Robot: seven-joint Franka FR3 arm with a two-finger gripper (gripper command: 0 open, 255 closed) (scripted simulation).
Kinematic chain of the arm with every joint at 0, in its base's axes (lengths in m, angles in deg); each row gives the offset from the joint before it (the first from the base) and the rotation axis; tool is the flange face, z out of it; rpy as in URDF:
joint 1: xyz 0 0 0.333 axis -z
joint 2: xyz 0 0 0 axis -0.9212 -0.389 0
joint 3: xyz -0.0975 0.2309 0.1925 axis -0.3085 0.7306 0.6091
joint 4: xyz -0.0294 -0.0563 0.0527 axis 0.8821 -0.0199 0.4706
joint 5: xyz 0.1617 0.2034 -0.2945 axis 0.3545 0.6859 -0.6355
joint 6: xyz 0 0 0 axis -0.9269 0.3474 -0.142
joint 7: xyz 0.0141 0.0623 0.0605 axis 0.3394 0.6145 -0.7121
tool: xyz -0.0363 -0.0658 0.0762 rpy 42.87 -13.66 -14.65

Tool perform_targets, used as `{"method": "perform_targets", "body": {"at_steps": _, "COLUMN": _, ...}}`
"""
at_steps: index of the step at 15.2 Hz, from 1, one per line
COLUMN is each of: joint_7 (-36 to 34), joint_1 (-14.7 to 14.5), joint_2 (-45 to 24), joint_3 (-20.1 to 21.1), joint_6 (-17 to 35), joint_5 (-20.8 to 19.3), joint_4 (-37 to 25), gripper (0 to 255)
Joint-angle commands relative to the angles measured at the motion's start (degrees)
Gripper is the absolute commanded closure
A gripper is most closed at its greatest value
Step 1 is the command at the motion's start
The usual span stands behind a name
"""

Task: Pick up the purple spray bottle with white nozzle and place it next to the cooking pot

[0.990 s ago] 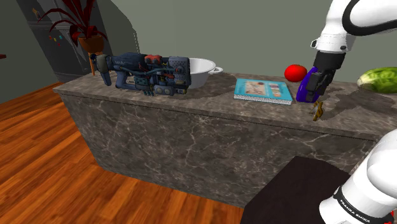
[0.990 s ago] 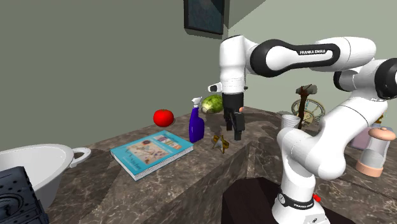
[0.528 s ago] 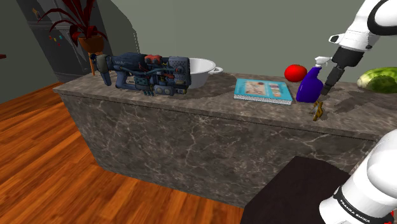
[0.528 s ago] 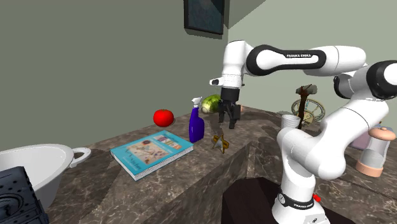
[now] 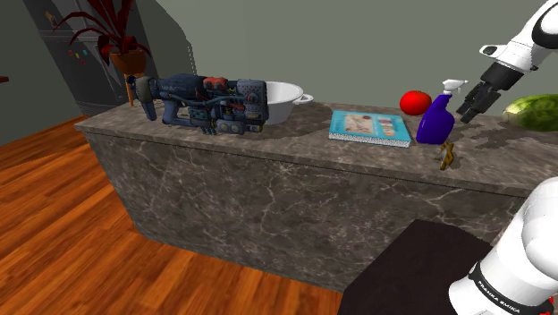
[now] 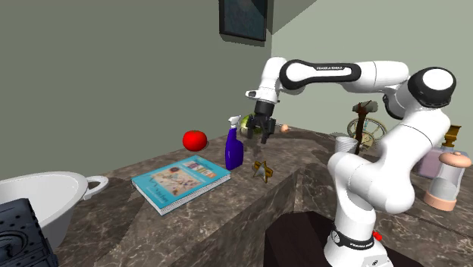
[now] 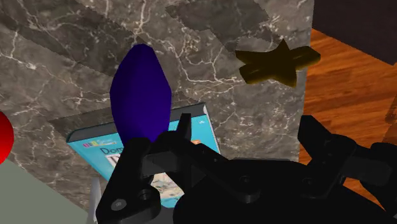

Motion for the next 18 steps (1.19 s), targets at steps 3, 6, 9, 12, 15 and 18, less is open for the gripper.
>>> {"method": "perform_targets", "body": {"at_steps": 3, "joint_7": 11.3, "joint_1": -8.0, "joint_2": -2.2, "joint_3": -11.0, "joint_6": 2.9, "joint_5": 0.7, "joint_4": -6.5, "gripper": 0}}
{"method": "perform_targets", "body": {"at_steps": 6, "joint_7": 19.1, "joint_1": -15.9, "joint_2": -2.9, "joint_3": -19.5, "joint_6": 3.4, "joint_5": 1.9, "joint_4": -13.0, "gripper": 0}}
{"method": "perform_targets", "body": {"at_steps": 9, "joint_7": 22.2, "joint_1": -20.3, "joint_2": -2.7, "joint_3": -23.6, "joint_6": 3.9, "joint_5": 2.1, "joint_4": -15.8, "gripper": 0}}
{"method": "perform_targets", "body": {"at_steps": 12, "joint_7": 22.0, "joint_1": -20.8, "joint_2": -2.7, "joint_3": -24.4, "joint_6": 6.1, "joint_5": 1.8, "joint_4": -13.9, "gripper": 0}}
{"method": "perform_targets", "body": {"at_steps": 15, "joint_7": 21.8, "joint_1": -21.5, "joint_2": -2.9, "joint_3": -25.5, "joint_6": 8.8, "joint_5": 1.3, "joint_4": -11.8, "gripper": 0}}
{"method": "perform_targets", "body": {"at_steps": 18, "joint_7": 21.8, "joint_1": -21.5, "joint_2": -2.9, "joint_3": -25.5, "joint_6": 8.8, "joint_5": 1.3, "joint_4": -11.8, "gripper": 0}}
